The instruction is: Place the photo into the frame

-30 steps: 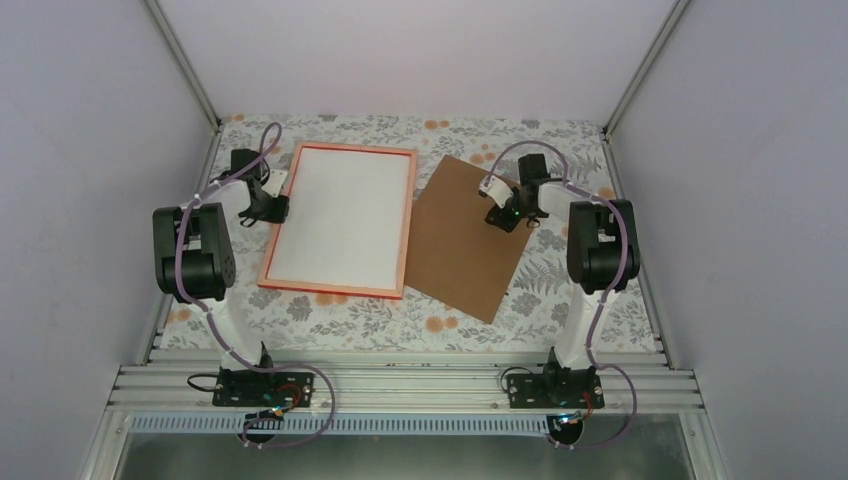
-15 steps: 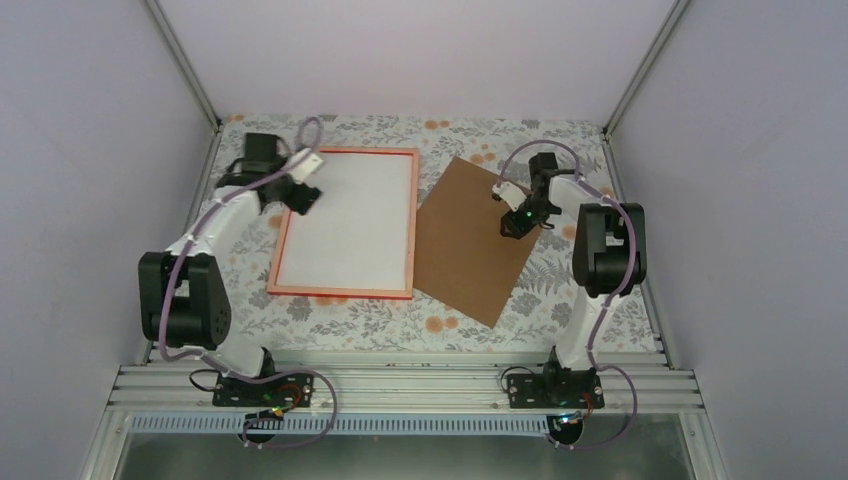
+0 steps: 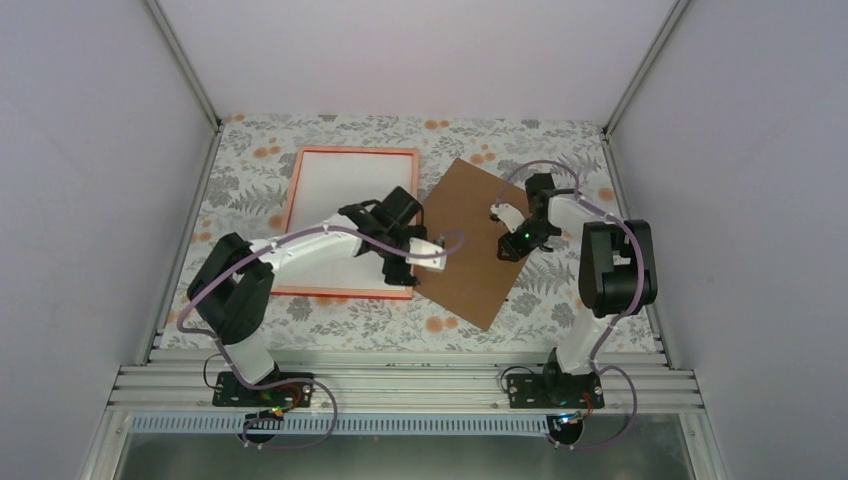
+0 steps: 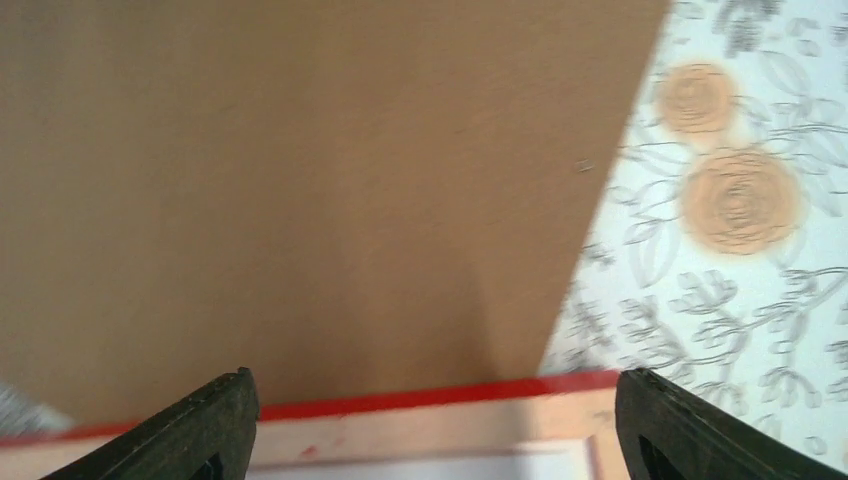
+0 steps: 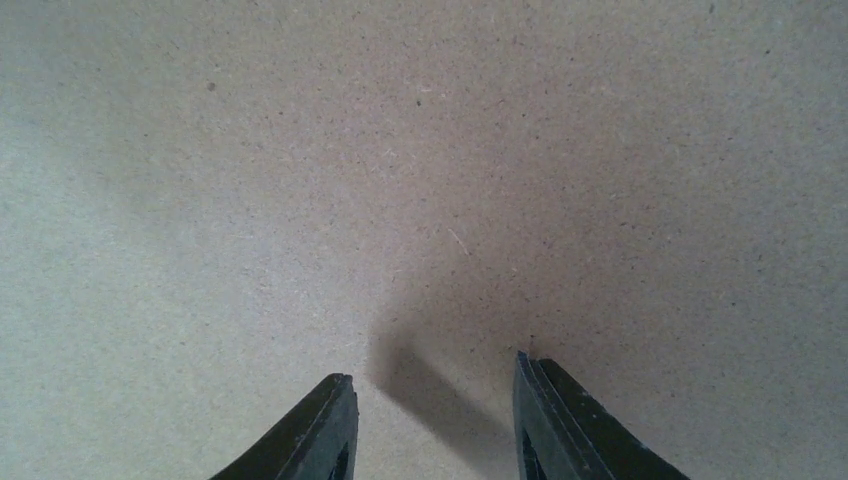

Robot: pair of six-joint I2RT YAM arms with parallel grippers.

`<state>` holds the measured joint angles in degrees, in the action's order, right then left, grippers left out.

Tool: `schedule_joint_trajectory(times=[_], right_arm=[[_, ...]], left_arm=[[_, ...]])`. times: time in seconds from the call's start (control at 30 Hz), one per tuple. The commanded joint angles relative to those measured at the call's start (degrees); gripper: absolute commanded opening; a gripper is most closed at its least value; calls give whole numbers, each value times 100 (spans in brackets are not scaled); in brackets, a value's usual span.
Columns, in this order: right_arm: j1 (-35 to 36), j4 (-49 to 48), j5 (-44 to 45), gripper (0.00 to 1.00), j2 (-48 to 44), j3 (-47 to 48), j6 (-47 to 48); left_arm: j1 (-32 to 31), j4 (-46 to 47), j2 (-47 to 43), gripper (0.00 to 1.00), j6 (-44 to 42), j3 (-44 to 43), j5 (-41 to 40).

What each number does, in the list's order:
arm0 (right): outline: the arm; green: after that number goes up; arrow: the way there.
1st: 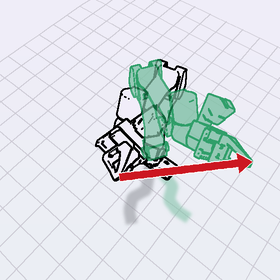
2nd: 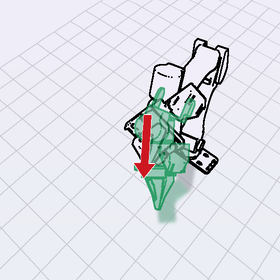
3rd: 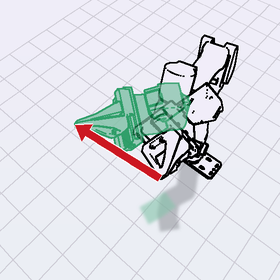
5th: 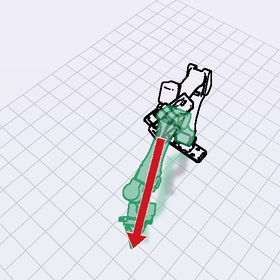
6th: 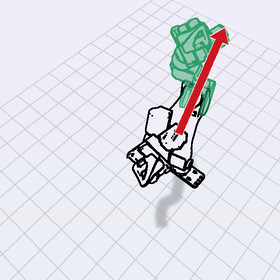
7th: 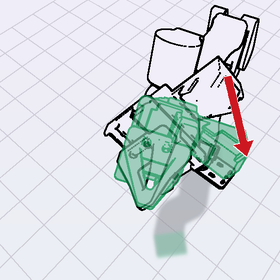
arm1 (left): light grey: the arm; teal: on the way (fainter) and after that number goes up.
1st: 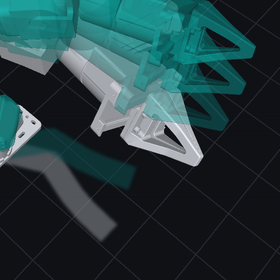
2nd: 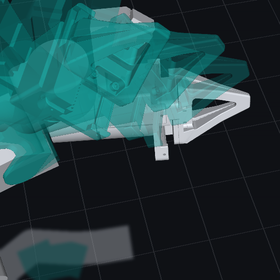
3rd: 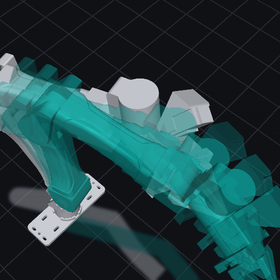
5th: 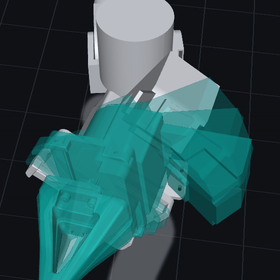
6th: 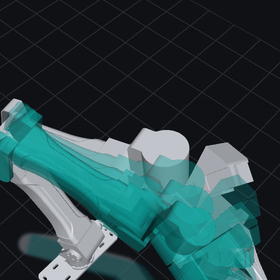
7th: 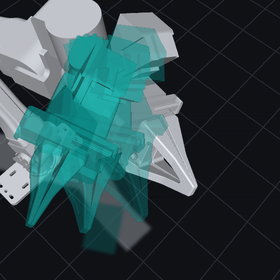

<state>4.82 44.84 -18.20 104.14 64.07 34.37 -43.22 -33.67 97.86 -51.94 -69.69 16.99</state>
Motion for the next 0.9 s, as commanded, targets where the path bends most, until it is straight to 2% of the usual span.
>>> schedule_joint_trajectory(times=[0.0, 0.4, 0.57, 0.77, 0.87], right_arm=[[356, -90, 518, 40, 31, -564, -99], [376, -1492, 2586, 35, 133, -1984, 897], [259, -1774, 2850, 34, 139, -2161, 1213], [160, -1741, 2783, 33, 179, -2039, 1273], [165, -1671, 2690, 33, 228, -1914, 1230]], left_arm=[[-439, -480, 316, 87, -766, 0, -3], [-584, -319, 778, 73, -1076, 87, -1441], [-551, -476, 734, 68, -1326, 131, -1794], [-519, -887, 652, 66, -1412, -120, -1284], [-635, -719, 851, 66, -1410, -140, -1367]])
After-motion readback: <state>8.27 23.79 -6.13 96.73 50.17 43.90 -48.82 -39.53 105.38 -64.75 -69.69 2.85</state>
